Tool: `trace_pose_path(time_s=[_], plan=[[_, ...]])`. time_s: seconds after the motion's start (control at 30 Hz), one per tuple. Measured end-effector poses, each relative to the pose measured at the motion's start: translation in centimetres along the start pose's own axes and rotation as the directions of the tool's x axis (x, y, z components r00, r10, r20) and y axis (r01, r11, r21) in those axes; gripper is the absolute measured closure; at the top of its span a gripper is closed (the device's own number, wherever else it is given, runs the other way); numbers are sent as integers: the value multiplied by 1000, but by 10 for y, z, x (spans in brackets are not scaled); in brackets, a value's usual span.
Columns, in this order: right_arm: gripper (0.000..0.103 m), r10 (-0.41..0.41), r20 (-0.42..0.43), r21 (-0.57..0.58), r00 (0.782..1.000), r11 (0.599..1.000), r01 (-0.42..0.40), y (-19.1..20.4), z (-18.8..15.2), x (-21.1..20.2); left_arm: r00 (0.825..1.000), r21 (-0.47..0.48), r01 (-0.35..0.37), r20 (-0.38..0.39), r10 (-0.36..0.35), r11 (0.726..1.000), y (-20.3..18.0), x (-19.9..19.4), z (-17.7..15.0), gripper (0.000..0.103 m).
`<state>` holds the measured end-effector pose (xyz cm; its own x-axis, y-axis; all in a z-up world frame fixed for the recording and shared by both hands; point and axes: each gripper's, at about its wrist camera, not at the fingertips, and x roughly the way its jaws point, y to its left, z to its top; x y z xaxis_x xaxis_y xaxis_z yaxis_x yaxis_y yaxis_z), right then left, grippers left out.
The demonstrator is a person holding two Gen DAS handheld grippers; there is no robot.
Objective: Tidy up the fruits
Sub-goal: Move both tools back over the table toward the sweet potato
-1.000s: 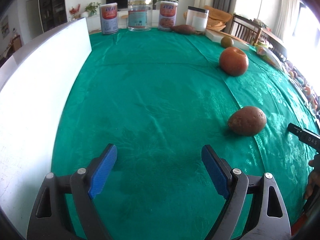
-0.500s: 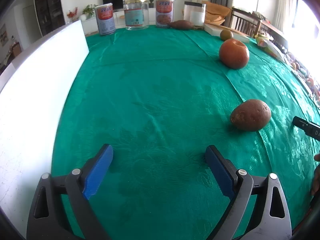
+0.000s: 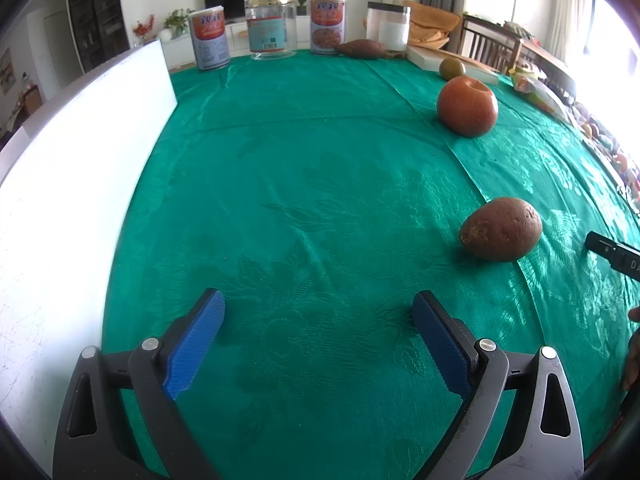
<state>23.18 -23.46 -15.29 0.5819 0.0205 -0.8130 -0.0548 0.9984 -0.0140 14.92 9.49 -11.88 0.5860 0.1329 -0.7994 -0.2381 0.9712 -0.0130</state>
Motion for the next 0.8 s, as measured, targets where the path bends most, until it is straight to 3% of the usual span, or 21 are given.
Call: trace_pose_path(time_s=[0.5, 0.57, 0.67, 0.73, 0.8], plan=[[0, 0, 0, 0, 1000, 1000, 0, 0, 0, 0, 1000, -2, 8, 1, -8, 1000, 0, 0, 0, 7], [0, 0, 0, 0, 1000, 1000, 0, 0, 0, 0, 997, 14, 70, 12, -70, 997, 0, -3, -1, 7], [0, 0, 0, 0, 1000, 1000, 0, 0, 0, 0, 972, 67, 232, 14, -233, 970, -8, -13, -3, 7], [0, 0, 0, 0, 1000, 1000, 0, 0, 0, 0, 964, 166, 264, -3, -267, 950, -27, -20, 1, 7], [0, 0, 0, 0, 1000, 1000, 0, 0, 0, 0, 966, 292, 251, -21, -257, 923, -52, -24, 7, 7]])
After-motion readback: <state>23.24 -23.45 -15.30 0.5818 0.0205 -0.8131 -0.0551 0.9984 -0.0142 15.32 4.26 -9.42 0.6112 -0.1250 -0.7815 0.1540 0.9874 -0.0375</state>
